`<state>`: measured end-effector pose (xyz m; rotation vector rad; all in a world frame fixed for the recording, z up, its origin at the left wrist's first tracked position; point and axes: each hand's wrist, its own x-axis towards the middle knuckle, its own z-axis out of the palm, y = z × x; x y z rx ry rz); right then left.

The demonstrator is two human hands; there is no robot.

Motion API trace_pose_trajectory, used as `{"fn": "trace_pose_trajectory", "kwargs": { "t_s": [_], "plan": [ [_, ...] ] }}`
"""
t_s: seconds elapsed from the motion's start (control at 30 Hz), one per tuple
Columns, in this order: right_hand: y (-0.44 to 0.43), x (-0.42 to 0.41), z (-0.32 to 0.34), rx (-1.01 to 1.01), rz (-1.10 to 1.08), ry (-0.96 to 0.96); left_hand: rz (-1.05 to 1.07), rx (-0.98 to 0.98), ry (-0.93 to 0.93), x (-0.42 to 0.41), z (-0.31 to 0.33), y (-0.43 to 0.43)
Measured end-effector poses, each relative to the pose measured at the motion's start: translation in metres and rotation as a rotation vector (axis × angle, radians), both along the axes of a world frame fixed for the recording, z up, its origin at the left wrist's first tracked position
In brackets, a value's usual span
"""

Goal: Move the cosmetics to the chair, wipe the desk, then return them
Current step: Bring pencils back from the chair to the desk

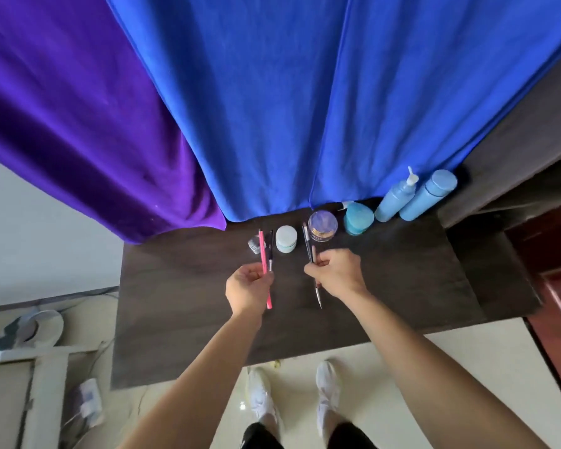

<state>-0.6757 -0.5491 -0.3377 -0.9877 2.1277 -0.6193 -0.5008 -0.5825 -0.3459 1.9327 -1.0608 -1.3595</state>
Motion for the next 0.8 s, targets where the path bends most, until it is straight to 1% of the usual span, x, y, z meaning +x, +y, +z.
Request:
{"fn": "trace_pose_trajectory", "kwargs": {
  "t_s": [0.1,0.2,0.33,0.4,0.53,0.6,0.67,0.73,0.8],
  "plan": [
    [-0.007,0.006,-0.028,0.094,-0.009,0.035,-0.056,0.064,-0.093,0.000,-0.030,-0.002],
    [-0.013,0.011,-0.048,0.149,-0.013,0.054,-0.135,0.078,-0.160,-0.001,-0.050,-0.004],
    [-0.017,0.011,-0.051,0.064,-0.035,0.054,-0.161,0.070,-0.139,0.000,-0.052,-0.010],
    [-0.018,0.007,-0.039,0.008,-0.046,0.073,-0.210,0.018,-0.186,0.002,-0.039,-0.016],
    [-0.021,-0.011,0.005,-0.104,-0.009,0.201,-0.379,-0.235,-0.373,0.008,0.008,-0.032],
    [-0.020,-0.023,0.035,-0.218,0.000,0.293,-0.462,-0.424,-0.497,0.010,0.039,-0.039],
    [-0.015,-0.035,0.065,-0.352,0.001,0.432,-0.545,-0.640,-0.608,0.012,0.070,-0.044],
    [-0.005,-0.046,0.093,-0.469,-0.017,0.561,-0.601,-0.817,-0.673,0.010,0.098,-0.047],
    [0.013,-0.055,0.113,-0.541,-0.059,0.673,-0.660,-0.963,-0.693,0.005,0.117,-0.046]
  ]
}}
